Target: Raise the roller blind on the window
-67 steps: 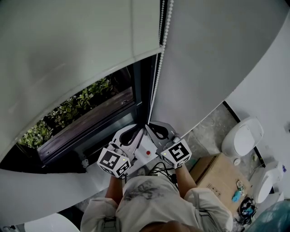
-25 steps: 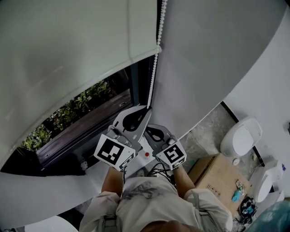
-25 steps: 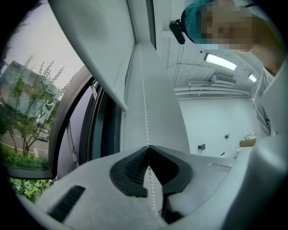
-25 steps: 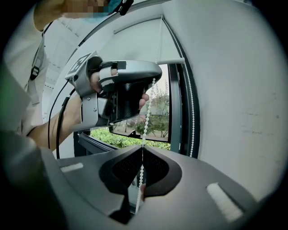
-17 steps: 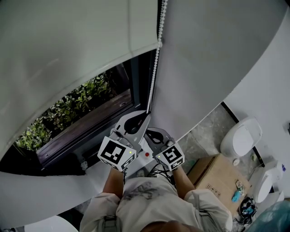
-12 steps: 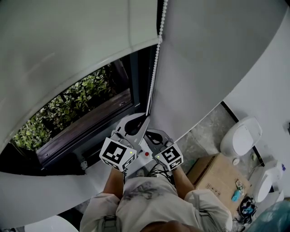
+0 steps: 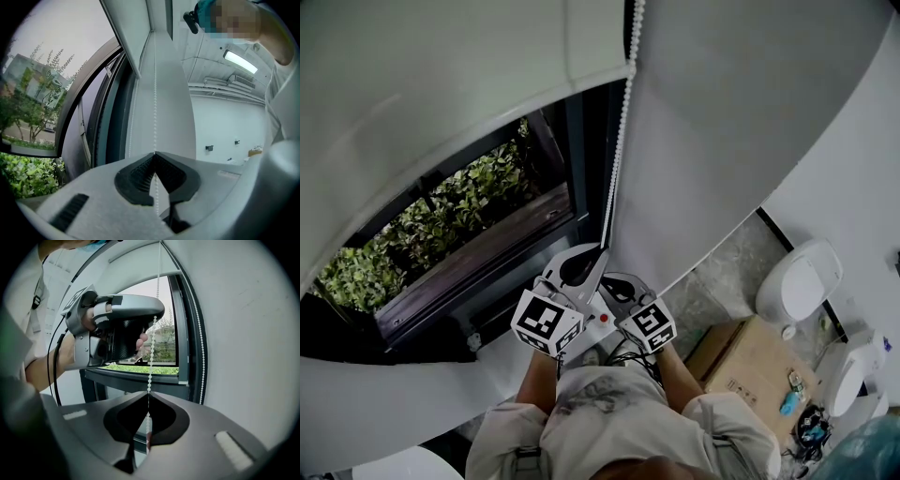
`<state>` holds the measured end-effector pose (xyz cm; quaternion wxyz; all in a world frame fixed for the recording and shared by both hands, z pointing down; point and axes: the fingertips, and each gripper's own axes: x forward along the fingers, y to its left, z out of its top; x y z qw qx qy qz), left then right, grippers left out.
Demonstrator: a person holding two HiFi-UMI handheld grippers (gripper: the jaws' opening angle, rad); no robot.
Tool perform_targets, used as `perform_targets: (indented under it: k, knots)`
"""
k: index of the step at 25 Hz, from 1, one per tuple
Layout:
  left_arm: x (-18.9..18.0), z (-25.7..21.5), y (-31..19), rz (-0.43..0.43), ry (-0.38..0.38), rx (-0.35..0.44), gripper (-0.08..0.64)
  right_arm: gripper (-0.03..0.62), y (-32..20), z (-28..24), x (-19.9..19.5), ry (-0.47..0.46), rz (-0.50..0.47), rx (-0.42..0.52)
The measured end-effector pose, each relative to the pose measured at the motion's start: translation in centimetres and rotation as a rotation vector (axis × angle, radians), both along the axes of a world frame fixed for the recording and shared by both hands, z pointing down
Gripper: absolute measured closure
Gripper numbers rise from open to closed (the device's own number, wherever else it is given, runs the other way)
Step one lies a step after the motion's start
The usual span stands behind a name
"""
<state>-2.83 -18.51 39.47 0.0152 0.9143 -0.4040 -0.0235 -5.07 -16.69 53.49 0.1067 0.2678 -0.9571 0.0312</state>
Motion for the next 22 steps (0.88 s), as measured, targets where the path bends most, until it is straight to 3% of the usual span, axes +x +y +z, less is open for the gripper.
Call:
perform_targets:
  k: [13,22]
  knots:
    - [-0.1,4.0,0.4,-0.02,0.02,-0.087,0.546,0.58,0.5,4.1,0.2,0.045,-0.008,-0.079]
    - [0.2,4.3,0.7,-0.015,0.017,-0.084,0.546,0.578,0.7,4.4,0.3,0.062,-0.001,-0.066]
